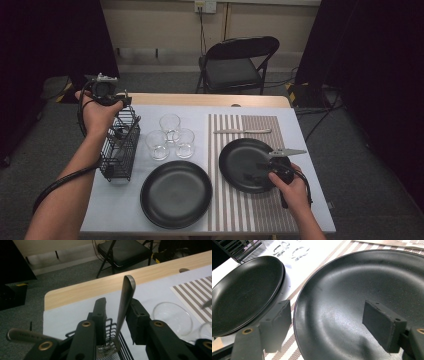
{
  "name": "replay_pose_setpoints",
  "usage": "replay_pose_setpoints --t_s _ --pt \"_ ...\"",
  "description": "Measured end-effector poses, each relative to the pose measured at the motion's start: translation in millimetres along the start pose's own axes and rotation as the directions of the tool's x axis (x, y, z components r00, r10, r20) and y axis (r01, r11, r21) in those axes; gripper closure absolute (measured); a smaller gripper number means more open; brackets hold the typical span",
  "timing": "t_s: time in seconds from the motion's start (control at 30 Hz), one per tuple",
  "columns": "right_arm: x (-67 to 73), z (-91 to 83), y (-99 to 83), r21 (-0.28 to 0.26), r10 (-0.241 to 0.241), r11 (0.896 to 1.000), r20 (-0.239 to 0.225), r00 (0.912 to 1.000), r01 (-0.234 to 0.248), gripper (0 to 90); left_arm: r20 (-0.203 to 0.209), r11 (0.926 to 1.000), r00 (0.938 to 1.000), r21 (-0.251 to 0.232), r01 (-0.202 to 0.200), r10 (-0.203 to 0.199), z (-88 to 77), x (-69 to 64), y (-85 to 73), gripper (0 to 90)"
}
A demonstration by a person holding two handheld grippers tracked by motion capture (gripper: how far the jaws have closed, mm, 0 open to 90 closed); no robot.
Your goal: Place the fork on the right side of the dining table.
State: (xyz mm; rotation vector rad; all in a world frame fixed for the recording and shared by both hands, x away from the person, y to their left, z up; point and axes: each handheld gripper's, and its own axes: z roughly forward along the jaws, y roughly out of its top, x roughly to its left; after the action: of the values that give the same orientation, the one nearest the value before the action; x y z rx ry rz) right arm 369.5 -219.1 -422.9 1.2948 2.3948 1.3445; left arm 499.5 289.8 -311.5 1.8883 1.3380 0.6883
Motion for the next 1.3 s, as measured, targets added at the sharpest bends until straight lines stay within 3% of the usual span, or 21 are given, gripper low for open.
replay_pose_setpoints --t_s 0.03,0.1,0.27,0.47,0.57,1.0,1.3 --pt "-0.2 -0.2 -0.1 -0.001 0.000 1.000 0.001 1.0000 0.000 22.2 0.004 1.0000 1.0000 0.004 -0.007 0.007 3.0 -0.3 -0.1 76.6" --pt "-0.7 -0.9 0.1 -0.004 0.002 1.000 0.002 1.0000 -0.002 22.2 -0.010 1.0000 0.9999 0.000 -0.005 0.005 5.4 -1.8 0.0 84.4" --pt "-2.6 -1.7 0.1 -0.009 0.003 1.000 0.001 1.0000 -0.003 22.2 -0.016 0.9995 0.9997 0.024 -0.020 0.020 2.8 -4.6 5.6 86.8" --pt "-0.9 -2.8 1.0 -0.013 0.000 1.000 0.001 1.0000 0.000 22.2 -0.024 0.9999 0.9997 0.013 -0.001 0.001 -8.3 -5.8 11.4 87.2" --pt "0.8 -3.6 2.0 -0.018 -0.006 1.000 -0.001 1.0000 0.006 22.2 -0.026 0.9999 0.9996 0.005 -0.009 0.009 -14.9 -6.9 15.2 87.2" --pt "1.8 -2.2 1.9 -0.016 -0.001 1.000 -0.003 1.0000 0.001 22.2 0.003 0.9996 0.9999 -0.022 -0.016 0.016 -43.5 -5.0 35.5 87.2" --pt "2.7 -3.1 2.3 -0.019 -0.003 1.000 -0.005 1.0000 0.003 22.2 0.036 0.9994 0.9989 -0.022 -0.027 0.028 -57.1 -12.3 49.8 87.2"
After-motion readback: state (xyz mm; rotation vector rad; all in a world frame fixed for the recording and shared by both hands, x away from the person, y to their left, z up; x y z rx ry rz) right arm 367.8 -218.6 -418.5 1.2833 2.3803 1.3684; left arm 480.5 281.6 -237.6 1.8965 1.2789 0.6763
